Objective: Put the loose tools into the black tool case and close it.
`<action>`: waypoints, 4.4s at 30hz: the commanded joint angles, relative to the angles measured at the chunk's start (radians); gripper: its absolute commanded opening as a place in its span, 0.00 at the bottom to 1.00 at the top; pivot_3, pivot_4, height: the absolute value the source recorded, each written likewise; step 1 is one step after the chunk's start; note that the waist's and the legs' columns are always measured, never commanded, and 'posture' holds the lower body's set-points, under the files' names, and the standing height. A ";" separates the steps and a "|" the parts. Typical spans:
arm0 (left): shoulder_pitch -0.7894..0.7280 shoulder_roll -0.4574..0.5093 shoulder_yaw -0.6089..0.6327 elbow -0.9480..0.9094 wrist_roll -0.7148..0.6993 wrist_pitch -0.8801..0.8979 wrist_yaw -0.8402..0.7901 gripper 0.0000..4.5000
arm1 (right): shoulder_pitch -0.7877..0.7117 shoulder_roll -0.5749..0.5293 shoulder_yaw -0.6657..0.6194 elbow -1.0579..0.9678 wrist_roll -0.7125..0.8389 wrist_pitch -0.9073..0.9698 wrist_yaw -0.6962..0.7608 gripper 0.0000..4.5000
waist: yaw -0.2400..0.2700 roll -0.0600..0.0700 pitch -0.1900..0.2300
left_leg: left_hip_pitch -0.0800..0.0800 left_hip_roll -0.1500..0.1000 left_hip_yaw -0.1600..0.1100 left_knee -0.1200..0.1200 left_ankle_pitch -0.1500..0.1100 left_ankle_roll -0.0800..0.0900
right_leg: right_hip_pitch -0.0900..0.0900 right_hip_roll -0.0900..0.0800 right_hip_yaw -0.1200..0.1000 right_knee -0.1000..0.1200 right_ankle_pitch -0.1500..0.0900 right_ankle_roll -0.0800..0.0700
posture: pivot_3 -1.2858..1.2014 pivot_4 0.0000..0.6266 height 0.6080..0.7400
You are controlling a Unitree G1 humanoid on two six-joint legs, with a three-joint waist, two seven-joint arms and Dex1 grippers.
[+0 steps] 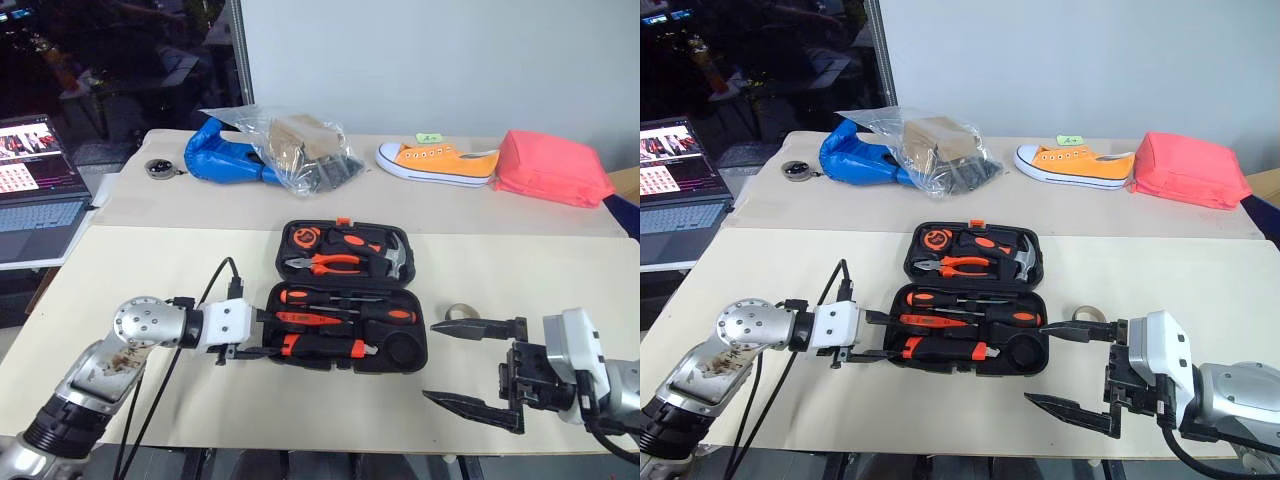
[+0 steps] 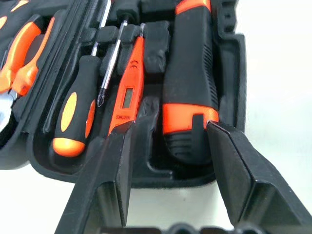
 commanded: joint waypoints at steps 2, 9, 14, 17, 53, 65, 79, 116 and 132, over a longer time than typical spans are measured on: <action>-0.028 0.061 -0.004 -0.063 -0.057 0.104 -0.089 0.55 | 0.000 0.011 -0.004 -0.030 -0.007 -0.020 -0.008 1.00 | -0.001 0.000 0.000 | 0.000 0.000 0.000 0.000 0.000 0.000 | 0.000 0.000 0.000 0.000 -0.001 0.002 | 0.52 0.24 1.00; -0.125 0.047 -0.087 -0.051 0.057 0.130 -0.072 0.55 | -0.012 0.020 0.012 -0.031 -0.016 -0.018 -0.019 1.00 | 0.002 0.000 0.000 | -0.001 0.000 0.000 0.001 0.000 0.000 | 0.000 0.001 0.000 0.000 -0.001 0.002 | 0.52 0.24 1.00; -0.158 0.020 -0.086 -0.082 0.038 0.212 -0.064 0.55 | 0.014 0.027 -0.008 -0.044 -0.016 -0.019 -0.023 1.00 | 0.002 0.000 0.000 | -0.002 -0.001 0.000 0.002 0.000 0.000 | -0.001 0.001 -0.001 0.000 -0.001 0.002 | 0.52 0.24 1.00; -0.162 0.007 -0.052 -0.128 -0.073 0.348 -0.082 0.55 | 0.023 0.029 -0.006 -0.048 -0.018 -0.022 -0.027 1.00 | 0.002 0.000 0.000 | -0.001 0.000 -0.001 0.002 0.000 0.000 | -0.001 0.001 -0.001 0.001 -0.001 0.002 | 0.52 0.24 1.00; -0.267 -0.065 -0.078 -0.041 0.018 0.425 0.043 0.55 | -0.012 0.033 0.024 -0.029 -0.034 -0.025 -0.035 1.00 | 0.002 0.001 0.000 | -0.001 0.000 -0.001 0.006 0.000 0.000 | 0.000 0.003 -0.001 0.003 0.000 0.001 | 0.52 0.24 1.00; -0.331 -0.116 -0.041 -0.060 -0.135 0.645 0.035 0.39 | -0.010 0.034 0.024 -0.033 -0.034 -0.021 -0.040 1.00 | 0.000 0.001 0.000 | -0.002 -0.001 -0.002 0.006 0.000 0.000 | 0.000 0.004 -0.001 0.003 0.000 0.002 | 0.52 0.24 1.00; -0.115 -0.125 -0.159 -0.035 0.032 0.372 0.161 0.03 | -0.015 0.031 0.027 -0.036 -0.031 -0.015 -0.047 1.00 | 0.002 0.004 -0.002 | 0.000 0.000 -0.002 0.006 0.000 0.000 | 0.001 0.003 0.000 0.003 0.001 -0.001 | 0.52 0.24 1.00; -0.193 -0.450 -0.035 0.014 -0.376 0.681 0.214 0.03 | 0.044 0.001 -0.081 -0.061 0.021 0.026 -0.034 1.00 | 0.001 0.005 -0.004 | 0.006 -0.002 -0.002 0.008 0.001 0.001 | 0.008 0.002 0.001 0.003 -0.002 0.008 | 0.52 0.24 1.00; -0.179 -0.363 -0.195 0.082 -0.199 0.699 0.286 0.03 | 0.033 0.001 -0.067 -0.059 0.016 0.027 -0.041 1.00 | 0.000 0.005 -0.004 | 0.004 -0.003 -0.002 0.008 0.001 0.001 | 0.006 0.002 0.001 0.002 -0.002 0.008 | 0.52 0.24 1.00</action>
